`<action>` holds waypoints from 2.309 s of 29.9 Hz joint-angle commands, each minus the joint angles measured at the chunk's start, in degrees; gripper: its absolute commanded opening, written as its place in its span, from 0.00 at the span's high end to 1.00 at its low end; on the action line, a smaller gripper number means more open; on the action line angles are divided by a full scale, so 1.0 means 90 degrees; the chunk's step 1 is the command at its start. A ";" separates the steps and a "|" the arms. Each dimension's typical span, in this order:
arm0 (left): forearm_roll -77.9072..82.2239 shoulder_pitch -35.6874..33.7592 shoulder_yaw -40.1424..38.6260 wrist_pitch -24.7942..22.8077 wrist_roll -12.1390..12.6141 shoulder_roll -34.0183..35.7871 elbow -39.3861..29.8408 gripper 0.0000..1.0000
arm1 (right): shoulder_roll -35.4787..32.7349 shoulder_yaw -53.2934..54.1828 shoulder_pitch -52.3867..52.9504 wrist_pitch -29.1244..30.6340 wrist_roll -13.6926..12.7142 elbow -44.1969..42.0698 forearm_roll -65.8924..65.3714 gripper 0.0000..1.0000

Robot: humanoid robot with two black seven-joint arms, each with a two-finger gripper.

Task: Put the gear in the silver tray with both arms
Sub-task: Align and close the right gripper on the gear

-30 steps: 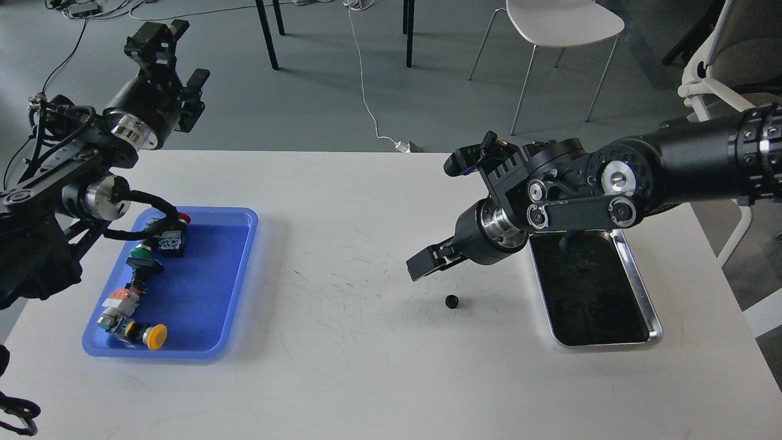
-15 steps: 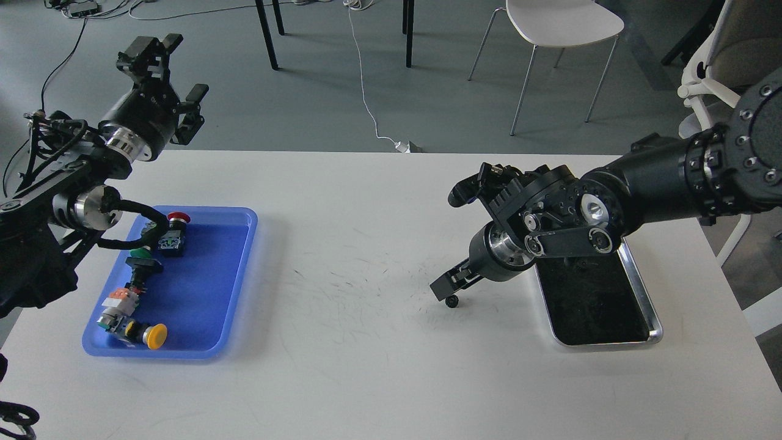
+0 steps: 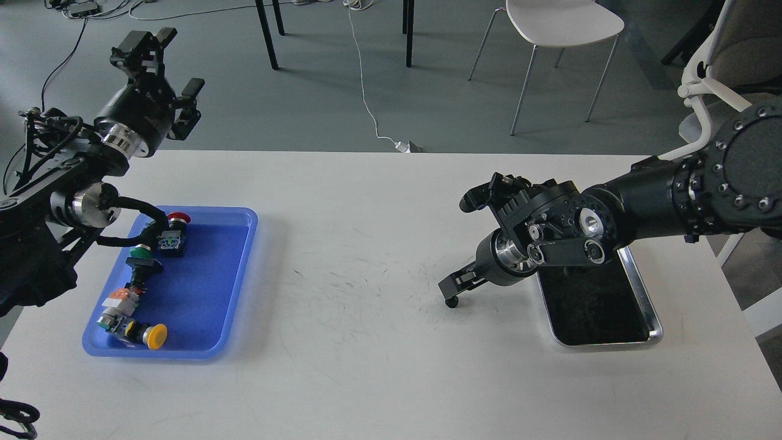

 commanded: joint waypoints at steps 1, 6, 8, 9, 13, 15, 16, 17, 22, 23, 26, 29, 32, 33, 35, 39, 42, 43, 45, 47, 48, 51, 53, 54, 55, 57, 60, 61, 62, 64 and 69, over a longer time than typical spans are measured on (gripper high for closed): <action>0.0008 0.0000 -0.0086 0.0000 -0.0004 0.0000 -0.0007 0.09 | 0.0000 0.0039 -0.0004 0.0009 -0.0018 0.0003 0.0174 0.21; 0.0008 0.0000 -0.0096 0.0000 -0.0004 0.0010 -0.0017 0.09 | 0.0000 0.0108 0.0016 0.0038 -0.0018 0.0032 0.0622 0.21; 0.0008 0.0000 -0.0096 0.0000 -0.0004 0.0020 -0.0017 0.09 | 0.0000 0.0108 0.0006 0.0048 -0.0018 0.0032 0.0672 0.20; -0.0002 0.0000 -0.0106 0.0000 -0.0004 0.0020 -0.0026 0.09 | 0.0000 0.0117 -0.0004 0.0048 -0.0018 0.0042 0.0682 0.20; -0.0002 0.0000 -0.0174 0.0000 -0.0004 0.0020 -0.0036 0.09 | 0.0000 0.0117 -0.0062 0.0097 -0.0018 0.0051 0.0809 0.20; -0.0002 0.0000 -0.0184 0.0000 -0.0004 0.0030 -0.0036 0.09 | 0.0000 0.0117 -0.0091 0.0107 -0.0018 0.0051 0.0809 0.20; -0.0002 0.0000 -0.0184 0.0000 -0.0004 0.0059 -0.0036 0.09 | 0.0000 0.0117 -0.0111 0.0107 -0.0018 0.0051 0.0809 0.20; -0.0002 0.0000 -0.0194 0.0000 -0.0004 0.0088 -0.0046 0.09 | 0.0000 0.0117 -0.0140 0.0107 -0.0018 0.0051 0.0819 0.20; -0.0002 0.0010 -0.0204 -0.0010 -0.0004 0.0108 -0.0075 0.09 | 0.0000 0.0117 -0.0296 0.0107 -0.0028 0.0042 0.0955 0.20; -0.0002 0.0010 -0.0194 -0.0010 -0.0004 0.0108 -0.0075 0.09 | 0.0000 0.0117 -0.0306 0.0107 -0.0028 0.0032 0.0984 0.20; -0.0002 0.0010 -0.0204 -0.0010 -0.0004 0.0118 -0.0075 0.09 | 0.0000 0.0147 -0.0336 0.0107 -0.0066 0.0012 0.1014 0.22; -0.0002 0.0010 -0.0204 -0.0010 -0.0004 0.0118 -0.0075 0.08 | 0.0000 0.0147 -0.0336 0.0097 -0.0145 0.0012 0.1014 0.28; -0.0002 0.0010 -0.0213 -0.0010 -0.0004 0.0118 -0.0075 0.08 | 0.0000 0.0147 -0.0326 0.0097 -0.0262 0.0003 0.1014 0.35; -0.0002 0.0010 -0.0242 -0.0010 -0.0004 0.0118 -0.0075 0.08 | 0.0000 0.0147 -0.0326 0.0097 -0.0291 0.0003 0.1014 0.37; -0.0002 0.0010 -0.0282 -0.0010 -0.0004 0.0118 -0.0075 0.08 | 0.0000 0.0137 -0.0316 0.0136 -0.0359 0.0012 0.1014 0.41; -0.0002 0.0010 -0.0282 -0.0010 -0.0004 0.0118 -0.0075 0.08 | 0.0000 0.0137 -0.0267 0.0409 -0.0389 0.0012 0.1014 0.53; -0.0002 0.0010 -0.0292 -0.0010 -0.0014 0.0127 -0.0075 0.08 | 0.0000 0.0127 -0.0238 0.0478 -0.0389 0.0003 0.1004 0.57; -0.0002 0.0010 -0.0292 -0.0010 -0.0004 0.0127 -0.0085 0.08 | 0.0000 0.0127 -0.0228 0.0478 -0.0389 0.0012 0.1004 0.58; -0.0002 0.0010 -0.0292 -0.0010 -0.0004 0.0137 -0.0075 0.08 | 0.0000 0.0127 -0.0189 0.0487 -0.0389 0.0003 0.1004 0.62; -0.0002 0.0010 -0.0292 -0.0010 -0.0014 0.0157 -0.0075 0.08 | 0.0000 0.0127 -0.0170 0.0507 -0.0389 0.0003 0.1004 0.64; -0.0002 0.0010 -0.0292 -0.0010 -0.0014 0.0166 -0.0075 0.08 | 0.0000 0.0127 -0.0160 0.0546 -0.0389 0.0003 0.1004 0.65; -0.0002 0.0010 -0.0292 -0.0010 -0.0004 0.0166 -0.0075 0.08 | 0.0000 0.0137 -0.0160 0.0566 -0.0399 -0.0036 0.1004 0.63; -0.0002 0.0010 -0.0292 -0.0010 -0.0004 0.0166 -0.0075 0.08 | 0.0000 0.0156 -0.0160 0.0556 -0.0447 -0.0124 0.1014 0.60; -0.0002 0.0010 -0.0301 -0.0010 -0.0014 0.0166 -0.0085 0.08 | 0.0000 0.0195 -0.0160 0.0556 -0.0448 -0.0173 0.1014 0.57; -0.0002 0.0010 -0.0301 -0.0010 -0.0014 0.0166 -0.0075 0.08 | 0.0000 0.0215 -0.0160 0.0556 -0.0448 -0.0202 0.1014 0.51; -0.0002 0.0010 -0.0301 -0.0010 -0.0014 0.0166 -0.0075 0.08 | 0.0000 0.0225 -0.0160 0.0556 -0.0448 -0.0261 0.1033 0.36; -0.0002 0.0010 -0.0301 -0.0010 -0.0014 0.0157 -0.0075 0.08 | 0.0000 0.0235 -0.0199 0.0517 -0.0448 -0.0290 0.1033 0.29; -0.0002 0.0010 -0.0301 -0.0010 -0.0014 0.0157 -0.0075 0.08 | 0.0000 0.0244 -0.0218 0.0507 -0.0448 -0.0300 0.1043 0.27; -0.0002 0.0010 -0.0301 -0.0010 -0.0014 0.0166 -0.0085 0.08 | 0.0000 0.0264 -0.0238 0.0507 -0.0448 -0.0300 0.1072 0.26; -0.0002 0.0010 -0.0301 -0.0010 -0.0014 0.0157 -0.0075 0.08 | 0.0000 0.0274 -0.0267 0.0497 -0.0448 -0.0329 0.1140 0.26; -0.0002 0.0010 -0.0301 -0.0010 -0.0014 0.0166 -0.0075 0.08 | 0.0000 0.0361 -0.0384 0.0448 -0.0448 -0.0388 0.1258 0.25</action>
